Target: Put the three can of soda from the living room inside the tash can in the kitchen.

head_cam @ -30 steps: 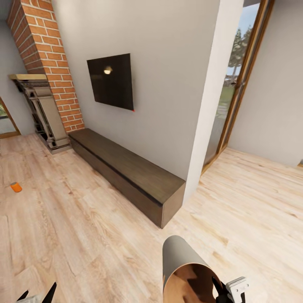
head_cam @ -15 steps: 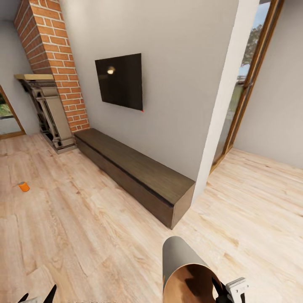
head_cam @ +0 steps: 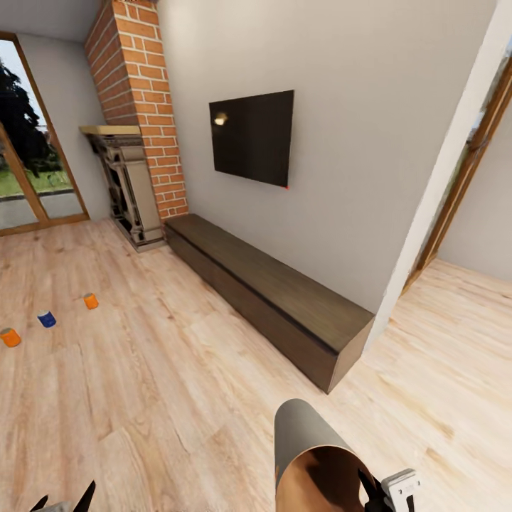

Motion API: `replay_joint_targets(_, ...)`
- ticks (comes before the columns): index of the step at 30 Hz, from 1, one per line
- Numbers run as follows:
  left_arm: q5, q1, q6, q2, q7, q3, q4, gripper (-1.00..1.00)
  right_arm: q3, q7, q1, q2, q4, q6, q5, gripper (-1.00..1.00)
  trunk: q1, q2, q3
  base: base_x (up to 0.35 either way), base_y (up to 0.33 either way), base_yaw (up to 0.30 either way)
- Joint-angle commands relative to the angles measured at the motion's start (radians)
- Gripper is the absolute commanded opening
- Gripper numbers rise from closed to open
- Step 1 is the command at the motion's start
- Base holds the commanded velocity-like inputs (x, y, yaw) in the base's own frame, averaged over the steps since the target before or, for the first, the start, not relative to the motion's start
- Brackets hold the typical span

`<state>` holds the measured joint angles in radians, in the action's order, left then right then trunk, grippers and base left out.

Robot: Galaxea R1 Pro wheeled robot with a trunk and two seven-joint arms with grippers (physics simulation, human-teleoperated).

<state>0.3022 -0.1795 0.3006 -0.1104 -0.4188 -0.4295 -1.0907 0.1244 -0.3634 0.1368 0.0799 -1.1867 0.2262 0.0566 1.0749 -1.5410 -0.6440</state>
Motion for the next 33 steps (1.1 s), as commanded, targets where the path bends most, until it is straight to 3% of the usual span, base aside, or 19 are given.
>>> replay_joint_targets(1,0.000,0.000,0.000,0.000,0.000,0.000,0.000,1.00,0.000,-0.009,0.000,0.000,-0.001,-0.001,-0.009,-1.00,0.000,0.000,0.000,0.000,0.286,0.246)
replay_joint_targets(14,0.000,0.000,-0.001,0.000,0.004,0.000,0.000,1.00,-0.005,-0.009,0.000,0.000,-0.001,-0.002,-0.009,-1.00,0.000,0.000,0.000,0.036,0.247,0.247)
replay_joint_targets(33,0.000,0.000,-0.003,0.001,0.006,-0.001,0.002,1.00,-0.005,-0.009,0.000,0.000,-0.001,-0.002,-0.009,-1.00,0.000,0.000,0.000,0.271,0.186,0.227)
